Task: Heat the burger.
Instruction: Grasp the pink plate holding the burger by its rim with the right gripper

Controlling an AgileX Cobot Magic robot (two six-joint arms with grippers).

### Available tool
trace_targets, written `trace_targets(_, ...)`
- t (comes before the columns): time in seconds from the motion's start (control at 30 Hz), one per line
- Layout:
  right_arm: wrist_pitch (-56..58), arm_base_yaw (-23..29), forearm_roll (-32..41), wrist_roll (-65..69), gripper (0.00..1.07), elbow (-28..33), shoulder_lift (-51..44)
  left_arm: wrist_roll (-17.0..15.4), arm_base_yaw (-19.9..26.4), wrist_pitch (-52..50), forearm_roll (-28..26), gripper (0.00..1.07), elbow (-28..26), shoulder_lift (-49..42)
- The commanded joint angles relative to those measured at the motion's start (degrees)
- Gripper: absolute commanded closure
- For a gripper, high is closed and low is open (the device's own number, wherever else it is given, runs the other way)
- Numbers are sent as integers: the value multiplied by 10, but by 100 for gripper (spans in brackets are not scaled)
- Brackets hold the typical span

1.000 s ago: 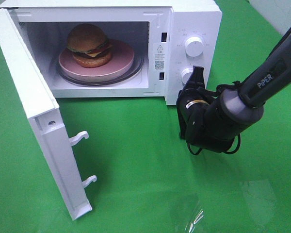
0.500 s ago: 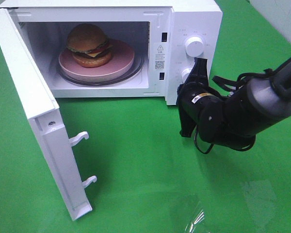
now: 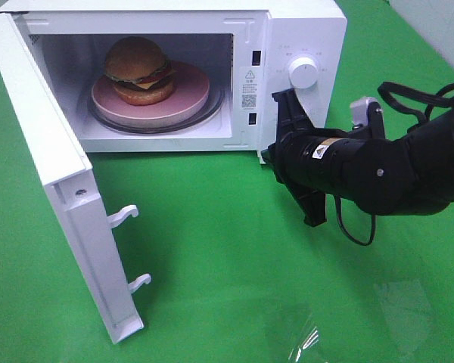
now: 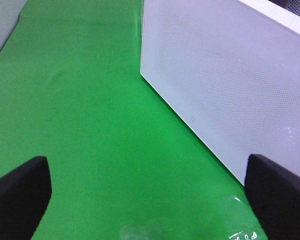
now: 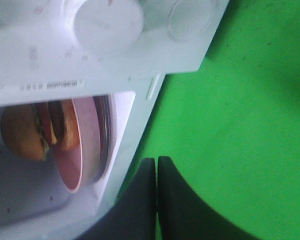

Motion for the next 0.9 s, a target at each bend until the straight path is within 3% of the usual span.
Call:
trace_targets(0.03, 37, -1, -74, -21, 107, 1, -25, -2, 1, -5, -5, 10, 2, -9)
trace_targets(0.17, 108, -1, -171, -23, 105, 1, -55, -2, 1, -5, -5, 10, 2, -9)
trace_targets(0.33, 185, -1, -209, -74, 105, 0, -77, -2, 1, -5, -5, 10, 2, -9)
trace_targets(0.53, 265, -1, -211, -169, 104, -1, -94, -2, 1, -5, -5, 10, 2, -9)
trace_targets(0.73, 424, -1, -213, -324, 104, -45, -110, -2, 1, -5, -5, 10, 2, -9)
trace_targets(0.9, 485, -1, -213, -396, 104, -73, -122, -2, 1, -5, -5, 10, 2, -9)
